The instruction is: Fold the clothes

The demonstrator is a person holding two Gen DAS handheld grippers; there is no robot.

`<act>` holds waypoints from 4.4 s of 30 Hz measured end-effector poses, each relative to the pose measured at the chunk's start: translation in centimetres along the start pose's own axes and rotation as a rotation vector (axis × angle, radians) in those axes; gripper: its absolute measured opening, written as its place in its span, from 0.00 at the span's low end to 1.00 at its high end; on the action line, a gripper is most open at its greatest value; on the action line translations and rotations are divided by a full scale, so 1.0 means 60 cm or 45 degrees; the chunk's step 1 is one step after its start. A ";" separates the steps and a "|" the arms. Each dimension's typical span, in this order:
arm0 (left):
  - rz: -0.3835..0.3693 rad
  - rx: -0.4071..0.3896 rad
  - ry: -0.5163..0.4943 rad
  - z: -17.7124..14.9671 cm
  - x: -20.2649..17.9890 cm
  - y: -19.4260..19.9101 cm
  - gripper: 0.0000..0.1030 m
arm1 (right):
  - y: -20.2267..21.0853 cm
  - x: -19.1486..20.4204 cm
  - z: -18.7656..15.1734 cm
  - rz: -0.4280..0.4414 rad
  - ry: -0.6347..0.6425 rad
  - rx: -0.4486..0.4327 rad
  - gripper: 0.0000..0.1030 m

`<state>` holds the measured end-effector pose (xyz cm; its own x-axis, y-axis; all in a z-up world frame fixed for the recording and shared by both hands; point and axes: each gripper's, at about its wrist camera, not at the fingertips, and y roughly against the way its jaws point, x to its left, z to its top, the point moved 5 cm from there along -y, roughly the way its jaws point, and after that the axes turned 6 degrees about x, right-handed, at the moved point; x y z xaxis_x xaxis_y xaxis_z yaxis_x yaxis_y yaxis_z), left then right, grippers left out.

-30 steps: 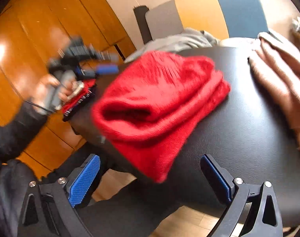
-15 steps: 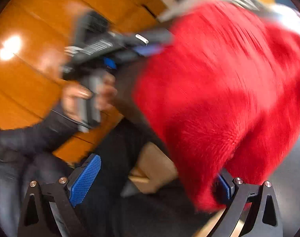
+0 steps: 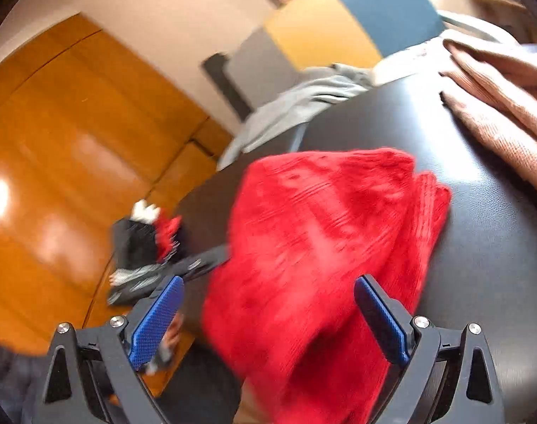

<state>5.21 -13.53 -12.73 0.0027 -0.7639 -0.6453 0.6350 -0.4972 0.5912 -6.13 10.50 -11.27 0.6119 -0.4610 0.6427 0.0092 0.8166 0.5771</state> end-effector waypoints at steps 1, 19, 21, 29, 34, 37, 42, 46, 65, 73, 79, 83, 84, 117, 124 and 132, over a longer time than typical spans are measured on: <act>-0.004 0.000 0.002 0.001 0.001 0.001 0.37 | -0.015 -0.012 0.006 -0.048 -0.028 -0.005 0.91; -0.007 -0.051 -0.088 0.006 0.003 0.030 0.38 | -0.074 -0.021 0.056 -0.529 0.042 0.018 0.10; -0.004 -0.071 -0.091 0.011 0.001 0.043 0.39 | -0.036 0.027 0.072 -0.564 0.154 -0.063 0.09; 0.016 -0.073 -0.243 0.024 -0.058 0.031 0.41 | 0.054 -0.041 0.027 -0.536 -0.036 -0.262 0.09; -0.009 -0.053 -0.345 0.065 -0.119 -0.008 0.42 | 0.045 -0.099 -0.012 -0.411 -0.128 -0.291 0.07; -0.026 -0.025 -0.444 0.105 -0.165 -0.056 0.44 | 0.039 -0.134 -0.036 -0.335 -0.183 -0.309 0.07; 0.176 0.258 -0.421 0.110 -0.143 -0.191 0.31 | 0.035 -0.183 -0.067 -0.229 -0.246 -0.332 0.07; 0.326 0.280 -0.489 0.101 -0.137 -0.225 0.28 | 0.050 -0.159 -0.052 -0.337 -0.164 -0.276 0.10; 0.381 0.194 -0.537 0.079 -0.153 -0.213 0.28 | 0.015 -0.031 -0.159 -0.596 0.364 0.088 0.16; 0.242 0.063 -0.470 0.084 -0.153 -0.116 0.35 | 0.049 -0.015 -0.116 -0.502 0.227 0.028 0.20; 0.257 0.005 -0.589 0.037 -0.156 -0.067 0.35 | 0.061 -0.015 -0.008 -0.545 0.123 -0.160 0.47; 0.232 0.048 -0.619 -0.015 -0.154 -0.078 0.36 | 0.017 -0.072 0.036 -0.512 -0.094 -0.169 0.48; 0.225 0.072 -0.618 -0.027 -0.151 -0.086 0.36 | 0.002 -0.092 0.041 -0.494 -0.153 -0.156 0.48; 0.291 0.160 -0.477 0.121 -0.102 -0.196 0.33 | -0.023 -0.162 0.027 -0.726 -0.069 -0.332 0.03; 0.321 0.109 -0.448 0.117 -0.103 -0.190 0.31 | -0.026 -0.161 0.028 -0.739 -0.056 -0.334 0.03; 0.205 -0.080 -0.303 0.092 -0.084 -0.029 0.36 | -0.019 -0.157 0.032 -0.693 -0.073 -0.292 0.06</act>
<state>-0.17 -11.07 -7.87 -0.0690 -0.9096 -0.4098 0.6875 -0.3410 0.6412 -13.43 13.26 -17.01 0.4274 -0.8476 0.3146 0.4847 0.5085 0.7117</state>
